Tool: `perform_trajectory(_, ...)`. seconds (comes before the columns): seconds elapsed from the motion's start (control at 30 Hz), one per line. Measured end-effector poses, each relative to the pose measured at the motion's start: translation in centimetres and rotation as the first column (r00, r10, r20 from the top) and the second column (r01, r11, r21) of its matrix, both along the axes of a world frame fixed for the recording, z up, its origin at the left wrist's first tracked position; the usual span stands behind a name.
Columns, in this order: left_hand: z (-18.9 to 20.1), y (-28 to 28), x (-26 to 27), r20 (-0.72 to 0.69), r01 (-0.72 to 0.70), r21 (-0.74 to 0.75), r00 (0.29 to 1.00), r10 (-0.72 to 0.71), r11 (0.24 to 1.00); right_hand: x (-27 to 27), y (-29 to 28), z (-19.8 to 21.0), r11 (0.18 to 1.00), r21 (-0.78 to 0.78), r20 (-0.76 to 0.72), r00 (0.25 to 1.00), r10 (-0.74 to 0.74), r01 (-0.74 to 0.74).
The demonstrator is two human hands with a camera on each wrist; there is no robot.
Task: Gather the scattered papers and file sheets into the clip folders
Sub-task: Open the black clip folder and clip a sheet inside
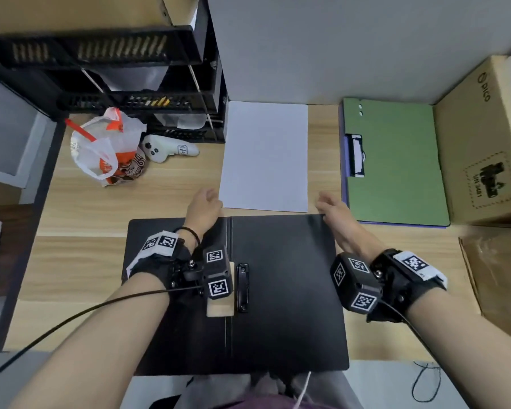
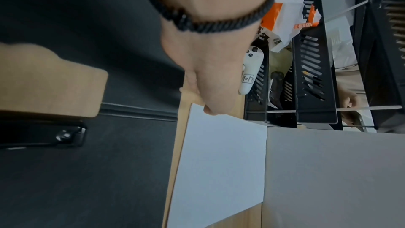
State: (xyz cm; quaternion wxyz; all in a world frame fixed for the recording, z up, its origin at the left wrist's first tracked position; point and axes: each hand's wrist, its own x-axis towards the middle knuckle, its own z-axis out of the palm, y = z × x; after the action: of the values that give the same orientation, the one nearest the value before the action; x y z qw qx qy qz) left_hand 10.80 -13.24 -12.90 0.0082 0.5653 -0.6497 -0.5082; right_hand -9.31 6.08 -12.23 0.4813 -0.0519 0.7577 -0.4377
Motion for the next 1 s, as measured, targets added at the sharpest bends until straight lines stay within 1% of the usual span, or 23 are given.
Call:
perform_trajectory(0.1,-0.9,-0.6,-1.7,0.005,-0.041,-0.026,0.999,0.041,0.999,-1.4,-1.4,-0.6,1.0,-0.026,0.005,1.0,0.016,-0.016)
perform_trajectory(0.23,-1.6,0.0,-3.9,0.01,-0.07,-0.049,0.997,0.071,0.996,-1.5,-1.7,-2.1,0.998,-0.057,0.104,0.994,0.039,-0.033)
perform_trajectory(0.37,-2.1,0.6,-6.3,0.153,0.011,-0.154,0.988,0.012,0.988,-1.8,-1.2,-2.8,0.997,-0.071,0.164,0.986,-0.015,0.026)
perform_trajectory(0.43,-2.1,0.5,-6.6,0.182,0.02,-0.208,0.983,0.018,0.978,-1.9,-1.3,-2.6,0.996,-0.085,0.174,0.985,-0.013,0.028)
perform_trajectory(0.5,-2.2,0.4,-7.2,0.212,0.029,-0.226,0.977,0.02,0.974,-2.2,-1.2,-2.2,0.994,-0.102,0.194,0.981,-0.014,0.035)
perform_trajectory(0.67,-2.5,-0.2,-7.7,0.241,-0.031,-0.201,0.967,0.08,0.979,-1.9,-1.1,-2.1,0.993,-0.107,0.202,0.979,-0.023,0.046)
perform_trajectory(0.83,-3.7,-1.9,-7.3,0.267,-0.11,-0.076,0.955,0.126,0.991,-2.1,-0.9,-1.8,0.989,-0.115,0.231,0.971,-0.064,0.092)
perform_trajectory(0.97,-4.6,-2.8,-6.9,0.197,-0.182,-0.003,0.964,0.179,0.983,-2.1,-0.9,-1.7,0.987,-0.128,0.243,0.968,-0.064,0.098)
perform_trajectory(1.0,-4.2,-2.8,-6.8,0.186,-0.191,0.011,0.965,0.186,0.982,-2.2,-0.9,-1.6,0.987,-0.127,0.244,0.968,-0.066,0.099)
